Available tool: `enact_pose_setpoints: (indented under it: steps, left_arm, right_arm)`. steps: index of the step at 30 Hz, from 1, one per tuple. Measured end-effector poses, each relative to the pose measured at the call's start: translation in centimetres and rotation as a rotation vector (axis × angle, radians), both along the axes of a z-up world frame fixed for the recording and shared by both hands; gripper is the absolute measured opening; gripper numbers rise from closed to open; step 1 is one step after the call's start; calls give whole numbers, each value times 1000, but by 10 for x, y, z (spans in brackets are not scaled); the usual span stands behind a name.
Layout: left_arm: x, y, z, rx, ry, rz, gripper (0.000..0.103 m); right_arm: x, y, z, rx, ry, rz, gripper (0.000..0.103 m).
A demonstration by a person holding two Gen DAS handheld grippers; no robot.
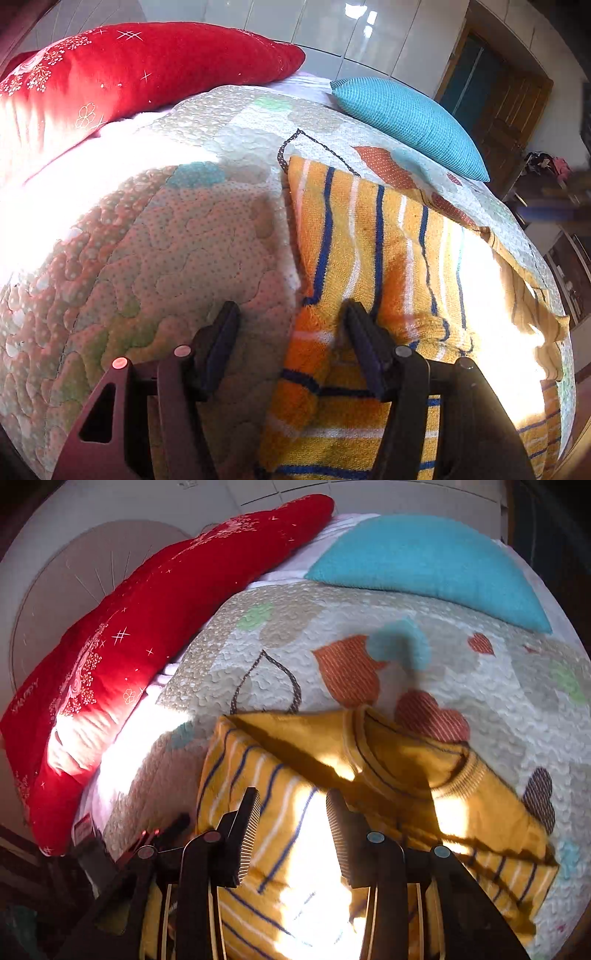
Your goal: Fold small clothes
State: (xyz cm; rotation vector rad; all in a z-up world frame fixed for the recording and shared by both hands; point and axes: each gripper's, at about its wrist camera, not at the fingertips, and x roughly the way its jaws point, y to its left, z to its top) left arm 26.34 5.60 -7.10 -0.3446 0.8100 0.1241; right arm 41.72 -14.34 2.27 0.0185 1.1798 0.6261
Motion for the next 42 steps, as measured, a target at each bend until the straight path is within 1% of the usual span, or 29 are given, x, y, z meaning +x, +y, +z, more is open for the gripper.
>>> enact_pose_setpoints:
  steps: [2, 4, 5, 6, 7, 8, 9, 10, 11, 13, 15, 17, 18, 21, 24, 26, 29, 30, 33, 34, 37, 38, 39, 42]
  left_arm:
    - [1, 1, 0, 2, 3, 0, 60]
    - [1, 1, 0, 4, 6, 0, 60]
    - [3, 1, 0, 7, 9, 0, 60]
    - [4, 1, 0, 10, 12, -2, 61]
    - [6, 0, 1, 16, 16, -3, 61]
    - [6, -1, 1, 23, 20, -4, 62]
    - [7, -2, 1, 31, 24, -3, 62]
    - [7, -3, 1, 38, 27, -2, 62]
    - [7, -4, 2, 43, 29, -2, 62]
    - [6, -3, 2, 38, 30, -2, 63]
    - [7, 0, 3, 15, 46, -11, 63]
    - [6, 2, 11, 13, 116, -36, 63]
    - [-1, 3, 18, 11, 133, -36, 63]
    - [-35, 9, 35, -1, 134, -62, 64]
    - [-80, 15, 42, 12, 131, -72, 70]
    - [-111, 20, 38, -31, 139, -77, 70]
    - [-153, 23, 23, -144, 166, -84, 70]
    - [-166, 21, 19, -172, 159, -84, 70]
    - [-201, 5, 19, -180, 111, -86, 70]
    - [-211, -1, 20, -197, 104, -92, 70]
    - [-236, -20, 14, -286, 90, -129, 70]
    - [-245, -27, 12, -294, 87, -137, 70]
    - [-251, -33, 10, -280, 82, -146, 70]
    - [-265, -50, 7, -224, 75, -176, 70]
  right_arm:
    - [-16, -47, -15, 32, 68, -40, 44]
    - [-30, -96, -37, 14, 104, -114, 46]
    - [-35, -122, -50, -33, 107, -182, 44]
    - [-41, -151, -59, -106, 91, -273, 40]
    - [-48, -178, -62, -142, 49, -364, 28]
    - [-59, -202, -58, -104, 15, -419, 30]
    - [-70, -220, -52, -69, -7, -455, 34]
    - [-82, -232, -45, -66, -37, -483, 43]
    - [-94, -243, -38, -61, -69, -490, 47]
    - [-113, -259, -29, -43, -95, -476, 47]
    - [-134, -266, -27, -18, -88, -472, 47]
    - [-157, -272, -31, 33, -65, -459, 48]
    - [-168, -274, -34, 57, -57, -446, 48]
    - [-202, -268, -50, 124, -24, -394, 50]
    - [-232, -260, -70, 166, 7, -354, 50]
    - [-253, -257, -80, 182, 21, -340, 50]
    - [-282, -256, -90, 288, 39, -338, 51]
    - [-290, -256, -94, 334, 54, -339, 51]
    - [-313, -250, -108, 452, 99, -328, 51]
    - [-322, -247, -113, 486, 104, -328, 51]
    - [-343, -234, -130, 591, 162, -313, 51]
    - [-350, -229, -136, 612, 182, -306, 51]
    - [-355, -224, -142, 620, 201, -295, 51]
    - [-372, -206, -159, 600, 246, -261, 51]
